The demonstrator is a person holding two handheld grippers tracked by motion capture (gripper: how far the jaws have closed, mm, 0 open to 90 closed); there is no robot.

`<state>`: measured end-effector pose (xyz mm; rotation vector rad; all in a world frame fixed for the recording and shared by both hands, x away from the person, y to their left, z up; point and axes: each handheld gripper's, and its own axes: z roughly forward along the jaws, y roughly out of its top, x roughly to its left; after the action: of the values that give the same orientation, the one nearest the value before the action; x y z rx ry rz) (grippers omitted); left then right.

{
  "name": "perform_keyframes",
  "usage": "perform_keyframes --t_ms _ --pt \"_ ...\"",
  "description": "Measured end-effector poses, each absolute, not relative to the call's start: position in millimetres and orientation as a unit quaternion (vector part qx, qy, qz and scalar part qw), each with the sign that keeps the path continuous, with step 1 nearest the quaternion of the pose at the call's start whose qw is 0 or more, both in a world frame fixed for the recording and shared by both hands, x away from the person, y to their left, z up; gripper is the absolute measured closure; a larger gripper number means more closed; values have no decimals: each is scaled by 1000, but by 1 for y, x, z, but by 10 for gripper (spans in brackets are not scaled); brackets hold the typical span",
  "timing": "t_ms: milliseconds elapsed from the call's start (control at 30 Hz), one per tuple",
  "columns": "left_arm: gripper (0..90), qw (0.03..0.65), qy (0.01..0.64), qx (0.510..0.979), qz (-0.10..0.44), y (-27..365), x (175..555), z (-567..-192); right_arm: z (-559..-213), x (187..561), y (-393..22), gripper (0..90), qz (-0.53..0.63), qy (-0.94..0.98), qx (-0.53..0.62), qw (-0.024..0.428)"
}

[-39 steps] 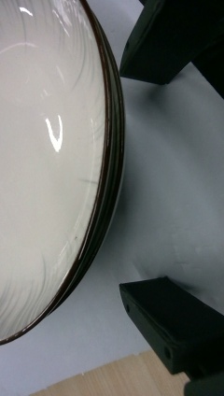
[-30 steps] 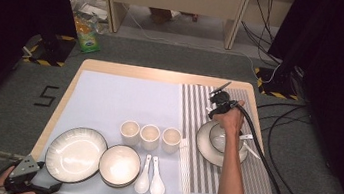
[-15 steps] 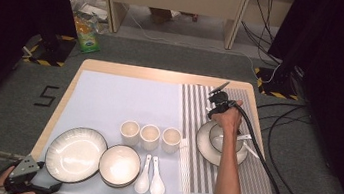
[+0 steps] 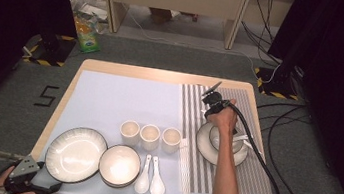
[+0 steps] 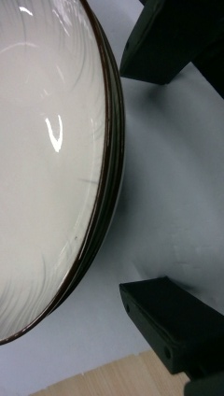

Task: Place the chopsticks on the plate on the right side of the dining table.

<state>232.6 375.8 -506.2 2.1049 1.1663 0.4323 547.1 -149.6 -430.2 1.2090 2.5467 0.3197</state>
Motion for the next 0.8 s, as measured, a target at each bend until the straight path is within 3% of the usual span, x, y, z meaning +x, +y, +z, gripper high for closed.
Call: perform_keyframes --t_ms 800 --pt "0 344 449 807 171 376 232 -507 -431 529 -114 640 85 916 361 151"
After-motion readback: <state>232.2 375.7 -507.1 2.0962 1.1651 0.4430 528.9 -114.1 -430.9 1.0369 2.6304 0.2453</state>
